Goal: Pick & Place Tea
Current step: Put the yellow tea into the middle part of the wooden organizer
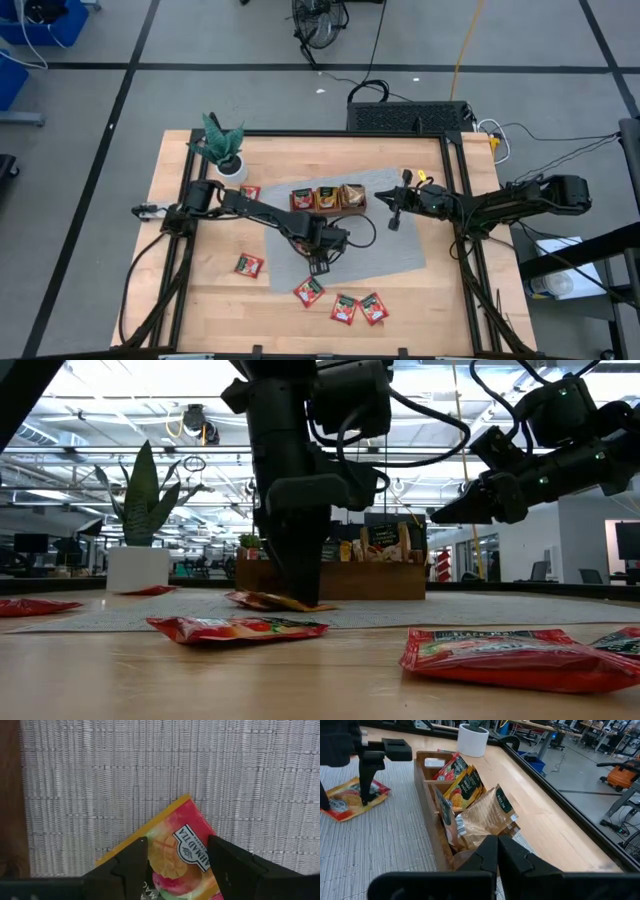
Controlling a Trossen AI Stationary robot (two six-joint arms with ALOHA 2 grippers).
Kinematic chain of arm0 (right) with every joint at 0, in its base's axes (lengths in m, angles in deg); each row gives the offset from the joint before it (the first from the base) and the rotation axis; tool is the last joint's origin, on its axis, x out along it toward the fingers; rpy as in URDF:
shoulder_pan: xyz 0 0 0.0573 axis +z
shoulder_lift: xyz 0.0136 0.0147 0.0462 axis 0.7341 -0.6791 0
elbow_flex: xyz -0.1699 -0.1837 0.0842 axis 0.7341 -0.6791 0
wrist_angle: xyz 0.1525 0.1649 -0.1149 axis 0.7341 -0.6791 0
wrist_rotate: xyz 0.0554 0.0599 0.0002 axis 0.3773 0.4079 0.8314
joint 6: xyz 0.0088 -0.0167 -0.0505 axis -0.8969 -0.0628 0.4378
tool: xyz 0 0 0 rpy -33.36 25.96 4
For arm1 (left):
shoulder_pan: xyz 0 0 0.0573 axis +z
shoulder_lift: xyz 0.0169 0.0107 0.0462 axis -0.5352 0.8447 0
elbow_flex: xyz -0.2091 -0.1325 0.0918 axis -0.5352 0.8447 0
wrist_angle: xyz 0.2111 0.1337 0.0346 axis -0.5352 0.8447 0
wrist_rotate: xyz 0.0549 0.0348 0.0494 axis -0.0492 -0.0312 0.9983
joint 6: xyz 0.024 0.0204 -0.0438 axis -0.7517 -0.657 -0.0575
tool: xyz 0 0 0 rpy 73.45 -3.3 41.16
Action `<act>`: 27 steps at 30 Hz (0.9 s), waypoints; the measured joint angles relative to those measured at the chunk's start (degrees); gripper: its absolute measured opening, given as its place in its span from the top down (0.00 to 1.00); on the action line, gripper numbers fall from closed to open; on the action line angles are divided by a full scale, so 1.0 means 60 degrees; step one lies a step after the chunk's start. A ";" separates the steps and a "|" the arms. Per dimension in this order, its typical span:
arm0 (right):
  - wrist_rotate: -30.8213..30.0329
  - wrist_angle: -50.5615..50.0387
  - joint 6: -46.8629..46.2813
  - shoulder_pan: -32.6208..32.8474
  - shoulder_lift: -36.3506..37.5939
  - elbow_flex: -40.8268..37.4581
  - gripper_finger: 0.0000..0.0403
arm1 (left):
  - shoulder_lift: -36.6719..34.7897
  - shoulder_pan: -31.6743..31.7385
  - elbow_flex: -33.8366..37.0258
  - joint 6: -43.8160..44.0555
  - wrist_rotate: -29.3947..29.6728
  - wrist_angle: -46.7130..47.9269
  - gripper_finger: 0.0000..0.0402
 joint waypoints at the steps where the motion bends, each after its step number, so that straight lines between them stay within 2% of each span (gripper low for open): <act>1: 0.0001 -0.0025 0.0000 0.0000 -0.0003 -0.0001 1.00 | 0.0025 0.0022 0.0055 0.0000 -0.0022 -0.0007 0.48; 6: 0.0001 -0.0047 0.0011 -0.0001 -0.0003 -0.0004 1.00 | 0.0435 0.0140 0.0083 0.0005 -0.0201 -0.0014 0.48; 9: -0.0004 -0.0048 0.0018 0.0000 -0.0003 -0.0004 1.00 | 0.0501 0.0164 0.0087 -0.0007 -0.0492 0.0008 0.52; 12: -0.0004 -0.0046 0.0040 0.0000 -0.0003 -0.0004 1.00 | 0.0511 0.0154 0.0091 -0.0103 -0.0468 0.0021 0.64; 18: -0.0007 -0.0038 0.0040 0.0000 -0.0003 -0.0004 1.00 | 0.0511 0.0154 0.0105 -0.0088 -0.0580 -0.0023 0.95; 23: -0.0011 -0.0013 0.0040 0.0000 -0.0003 -0.0004 1.00 | 0.0396 0.0079 -0.0428 -0.0061 -0.0378 0.0765 0.97; 27: -0.0011 0.0029 0.0040 0.0000 -0.0003 -0.0004 1.00 | 0.0164 -0.0257 -0.1308 -0.0386 0.0963 0.2327 0.98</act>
